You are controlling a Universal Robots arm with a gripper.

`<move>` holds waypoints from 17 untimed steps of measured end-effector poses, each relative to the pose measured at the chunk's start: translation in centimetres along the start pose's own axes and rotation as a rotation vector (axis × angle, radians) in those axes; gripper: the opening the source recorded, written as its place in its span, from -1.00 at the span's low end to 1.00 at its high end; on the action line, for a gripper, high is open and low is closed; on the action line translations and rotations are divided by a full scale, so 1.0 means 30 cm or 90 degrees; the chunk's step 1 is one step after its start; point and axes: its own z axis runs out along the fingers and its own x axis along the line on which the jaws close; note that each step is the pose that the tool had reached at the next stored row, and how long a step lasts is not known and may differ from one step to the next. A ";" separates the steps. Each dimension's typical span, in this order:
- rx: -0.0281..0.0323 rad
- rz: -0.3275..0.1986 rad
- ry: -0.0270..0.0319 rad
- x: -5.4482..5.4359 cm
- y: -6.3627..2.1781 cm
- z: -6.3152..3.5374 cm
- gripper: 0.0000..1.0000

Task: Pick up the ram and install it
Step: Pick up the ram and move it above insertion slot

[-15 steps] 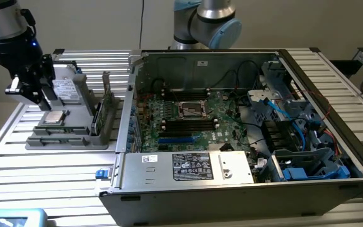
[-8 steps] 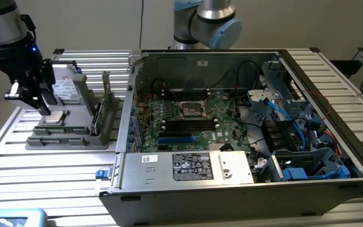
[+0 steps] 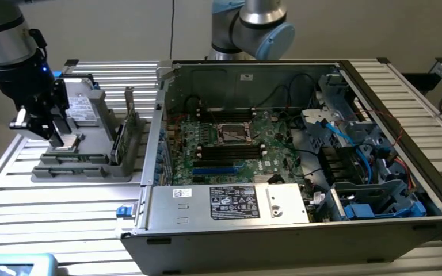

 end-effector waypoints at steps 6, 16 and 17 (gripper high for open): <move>0.0002 0.000 -0.0002 0.029 -0.004 0.037 -0.15; 0.0001 -0.001 -0.0001 0.034 -0.008 0.098 -0.15; 0.0001 -0.001 -0.0001 0.034 -0.008 0.104 -0.15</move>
